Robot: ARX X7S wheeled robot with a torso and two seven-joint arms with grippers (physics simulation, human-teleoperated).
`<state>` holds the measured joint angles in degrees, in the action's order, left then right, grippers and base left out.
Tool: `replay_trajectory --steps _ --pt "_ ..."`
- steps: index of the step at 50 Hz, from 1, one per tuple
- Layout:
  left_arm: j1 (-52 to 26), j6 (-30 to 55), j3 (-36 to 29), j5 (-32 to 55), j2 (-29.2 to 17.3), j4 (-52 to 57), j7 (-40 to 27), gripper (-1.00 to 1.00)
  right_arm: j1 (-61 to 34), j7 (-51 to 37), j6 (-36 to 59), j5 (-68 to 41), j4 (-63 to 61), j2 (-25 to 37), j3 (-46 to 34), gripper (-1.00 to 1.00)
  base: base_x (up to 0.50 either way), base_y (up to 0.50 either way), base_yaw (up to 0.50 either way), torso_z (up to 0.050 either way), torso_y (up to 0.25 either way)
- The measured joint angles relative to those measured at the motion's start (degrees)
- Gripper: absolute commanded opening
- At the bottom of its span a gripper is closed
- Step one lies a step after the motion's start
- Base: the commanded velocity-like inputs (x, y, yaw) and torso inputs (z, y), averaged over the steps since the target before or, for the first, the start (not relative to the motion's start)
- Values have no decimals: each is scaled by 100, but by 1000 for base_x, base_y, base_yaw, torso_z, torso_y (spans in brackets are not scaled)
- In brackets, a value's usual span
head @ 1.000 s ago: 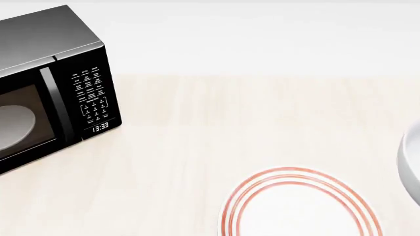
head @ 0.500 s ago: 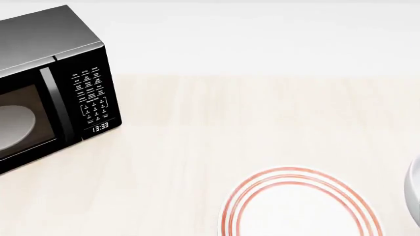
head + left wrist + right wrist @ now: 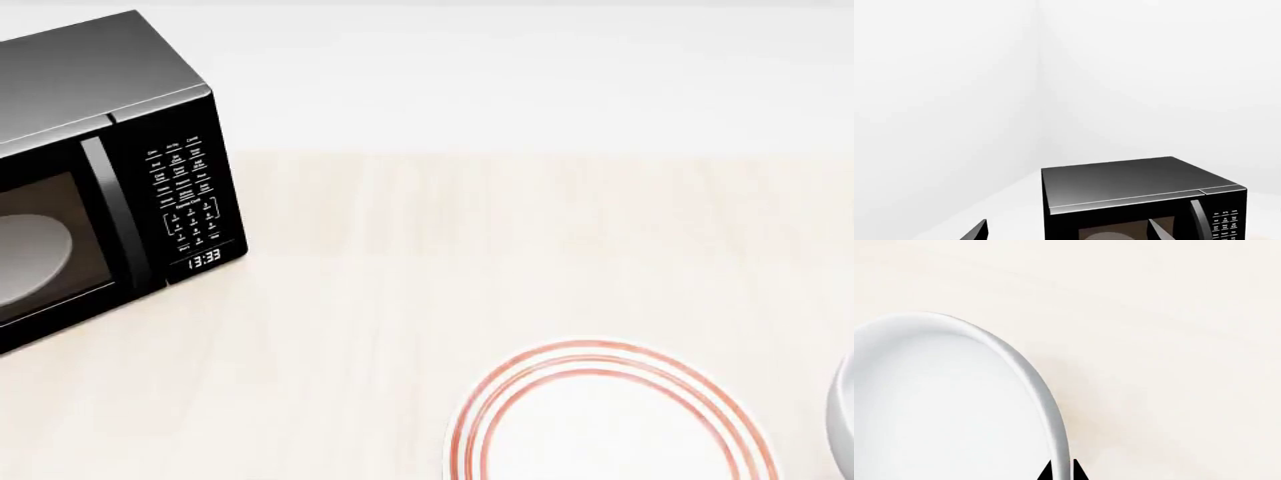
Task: Put the white bowl to the right of the plate.
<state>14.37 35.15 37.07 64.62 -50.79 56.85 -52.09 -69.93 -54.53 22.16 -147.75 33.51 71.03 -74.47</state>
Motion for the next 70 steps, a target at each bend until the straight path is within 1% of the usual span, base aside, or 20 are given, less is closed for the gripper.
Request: replay_trajectory --steps 28,29,42,49,53,59,66,70 --pt "45 -50 -1 18 -44 14 -45 100 231 227 -104 39 147 -46 -29 -100 0 0 0 0 0" --pt "47 -52 0 18 -45 15 -46 100 233 235 -110 48 145 -46 -29 100 0 0 0 0 0" --pt "76 -82 -3 23 -58 19 -53 100 181 371 -167 118 87 0 81 100 0 0 0 0 0" --pt "86 -97 -11 22 -67 20 -60 100 76 261 -370 271 -359 199 185 100 0 0 0 0 0" --pt "99 -106 -2 26 -71 26 -63 100 -106 -33 -672 559 -945 481 332 100 0 0 0 0 0" --pt "136 -124 31 36 -77 61 -63 100 -573 -733 -1080 1395 -2072 967 691 100 0 0 0 0 0" --pt "199 -182 31 32 -110 156 -74 100 -1177 -1547 -1187 2521 -3452 1360 1166 100 0 0 0 0 0" --pt "387 -492 -110 -53 -297 207 -153 100 -1461 -1925 -1160 3077 -4217 1495 1395 100 0 0 0 0 0"
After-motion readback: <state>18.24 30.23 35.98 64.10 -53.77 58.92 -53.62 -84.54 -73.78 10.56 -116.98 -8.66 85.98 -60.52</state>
